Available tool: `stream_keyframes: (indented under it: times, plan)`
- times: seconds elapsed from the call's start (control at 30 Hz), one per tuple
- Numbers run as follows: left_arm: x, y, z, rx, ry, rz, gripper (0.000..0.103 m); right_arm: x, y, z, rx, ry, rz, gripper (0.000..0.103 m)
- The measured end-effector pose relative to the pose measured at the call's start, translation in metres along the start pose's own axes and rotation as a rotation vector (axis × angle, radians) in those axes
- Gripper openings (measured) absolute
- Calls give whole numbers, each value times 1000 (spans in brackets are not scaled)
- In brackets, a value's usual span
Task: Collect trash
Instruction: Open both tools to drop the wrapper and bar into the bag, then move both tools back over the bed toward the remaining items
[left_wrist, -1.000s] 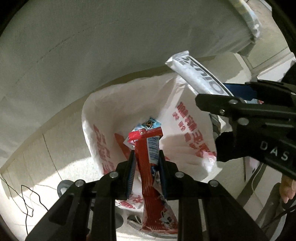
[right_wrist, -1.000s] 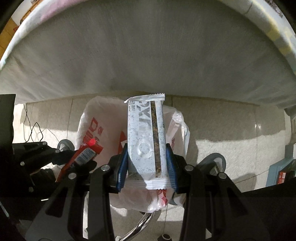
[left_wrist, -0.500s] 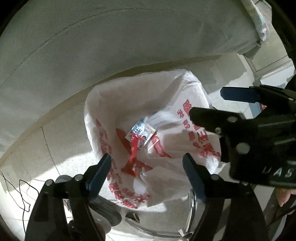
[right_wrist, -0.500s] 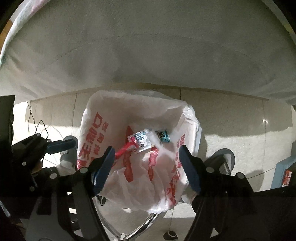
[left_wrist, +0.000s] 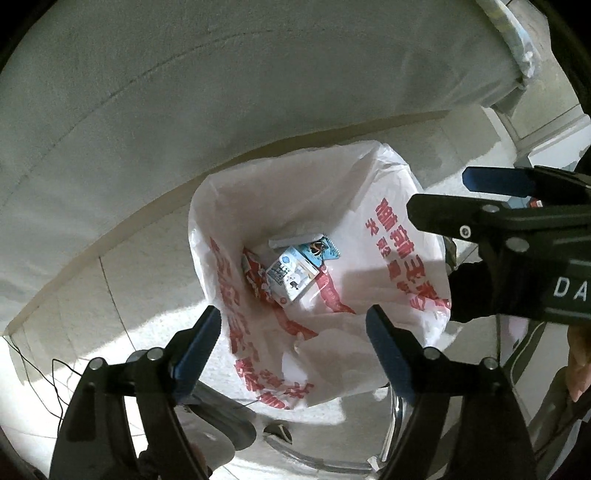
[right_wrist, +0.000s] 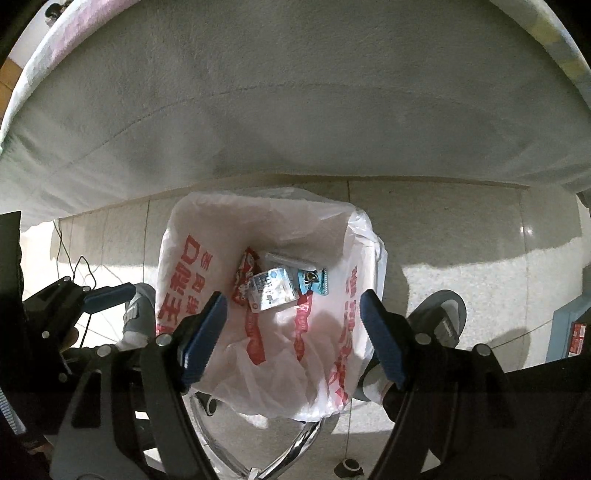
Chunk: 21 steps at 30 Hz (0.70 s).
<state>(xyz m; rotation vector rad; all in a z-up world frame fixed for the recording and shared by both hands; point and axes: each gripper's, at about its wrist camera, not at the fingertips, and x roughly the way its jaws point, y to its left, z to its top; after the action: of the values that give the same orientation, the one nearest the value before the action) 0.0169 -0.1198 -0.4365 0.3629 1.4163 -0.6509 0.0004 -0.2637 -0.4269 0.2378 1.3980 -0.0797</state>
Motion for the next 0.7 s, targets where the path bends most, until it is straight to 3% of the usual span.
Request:
stream_keyframes:
  times: [0.43,0.7]
  plan:
    - [-14,-1,-2,12,-35,45,79,-12,1,-4,-2,-22,2,73]
    - [-36,-7,-2,35,-86,68,79,-37,2,-10,2,-65,29,79]
